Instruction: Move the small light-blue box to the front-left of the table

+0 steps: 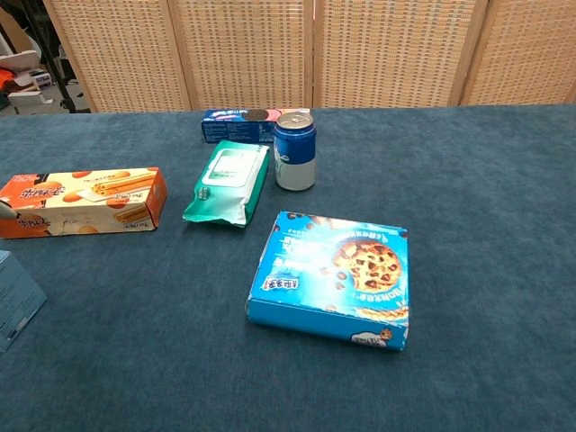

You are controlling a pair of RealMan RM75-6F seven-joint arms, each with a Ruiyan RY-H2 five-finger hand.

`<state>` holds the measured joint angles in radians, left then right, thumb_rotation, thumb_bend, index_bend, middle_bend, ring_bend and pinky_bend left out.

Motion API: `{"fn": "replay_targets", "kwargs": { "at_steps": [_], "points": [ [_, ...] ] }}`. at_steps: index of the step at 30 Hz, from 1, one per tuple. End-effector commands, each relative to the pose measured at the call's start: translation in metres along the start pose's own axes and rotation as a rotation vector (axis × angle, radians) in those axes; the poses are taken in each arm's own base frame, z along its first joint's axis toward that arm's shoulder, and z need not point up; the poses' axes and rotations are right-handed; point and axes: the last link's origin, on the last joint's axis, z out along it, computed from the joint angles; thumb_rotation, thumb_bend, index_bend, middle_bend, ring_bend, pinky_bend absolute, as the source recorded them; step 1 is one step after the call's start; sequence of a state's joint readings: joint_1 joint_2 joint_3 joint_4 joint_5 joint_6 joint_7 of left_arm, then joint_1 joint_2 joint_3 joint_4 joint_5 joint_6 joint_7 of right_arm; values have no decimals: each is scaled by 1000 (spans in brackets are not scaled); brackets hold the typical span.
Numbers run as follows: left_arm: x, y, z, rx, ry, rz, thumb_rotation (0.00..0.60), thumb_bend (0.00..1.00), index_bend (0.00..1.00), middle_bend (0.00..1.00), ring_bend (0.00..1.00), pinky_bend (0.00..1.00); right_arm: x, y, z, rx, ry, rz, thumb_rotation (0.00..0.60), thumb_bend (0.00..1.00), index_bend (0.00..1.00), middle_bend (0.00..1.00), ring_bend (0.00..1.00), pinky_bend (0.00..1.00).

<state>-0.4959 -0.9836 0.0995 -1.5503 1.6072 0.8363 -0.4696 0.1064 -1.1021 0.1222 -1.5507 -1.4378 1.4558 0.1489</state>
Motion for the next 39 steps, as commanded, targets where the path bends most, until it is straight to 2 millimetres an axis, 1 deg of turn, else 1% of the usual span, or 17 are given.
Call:
{"fn": "replay_targets", "kwargs": {
  "at_steps": [1,3,5,8,12,15,18,20,22,25,26,30,33,36,39],
  "points": [
    [-1,-1,-6,-1,24,-2,600,49,0,0,0,45,1,0,0,2,3,3,600,0,0,0,0,0],
    [-3,-1,-12,-16,61,-1,600,48,0,0,0,45,3,0,-1,4,6,9,600,0,0,0,0,0],
    [-10,-2,-18,-43,114,14,600,48,0,0,0,45,5,0,-3,8,12,16,600,0,0,0,0,0],
    [-18,-4,-20,-54,143,26,600,44,0,0,0,45,6,1,-4,11,15,21,600,0,0,0,0,0],
    [-29,-5,-17,-65,139,8,600,42,8,0,0,62,7,1,-6,15,17,25,600,0,0,0,0,0],
    [-37,-6,-8,-61,142,21,600,42,60,41,38,132,9,3,-7,13,21,34,600,0,0,0,0,0],
    [-40,-5,-3,-52,154,21,600,45,121,144,136,208,11,4,-7,11,26,41,600,0,0,0,0,0],
    [-40,-3,-1,-56,166,18,600,53,194,222,198,249,12,5,-7,9,26,43,600,0,0,0,0,0],
    [-40,0,2,-63,176,15,600,81,323,324,280,303,12,6,-7,7,26,45,600,0,0,0,0,0],
    [-40,2,5,-59,171,25,600,139,470,419,367,362,13,7,-6,3,26,48,600,0,0,0,0,0],
    [-40,3,6,-57,167,30,600,149,497,437,383,374,13,8,-6,2,26,49,600,0,0,0,0,0],
    [-34,6,4,-61,154,33,600,176,559,478,422,402,13,8,-6,0,25,50,600,0,0,0,0,0],
    [-20,7,-3,-70,129,15,600,196,578,488,432,406,12,8,-6,1,22,48,600,0,0,0,0,0],
    [-1,8,-11,-50,48,-9,600,220,604,513,452,407,11,7,-5,3,20,45,600,0,0,0,0,0],
    [20,13,-11,-36,-46,-59,600,254,620,527,461,407,10,6,-5,5,16,42,600,0,0,0,0,0]
  ]
}}
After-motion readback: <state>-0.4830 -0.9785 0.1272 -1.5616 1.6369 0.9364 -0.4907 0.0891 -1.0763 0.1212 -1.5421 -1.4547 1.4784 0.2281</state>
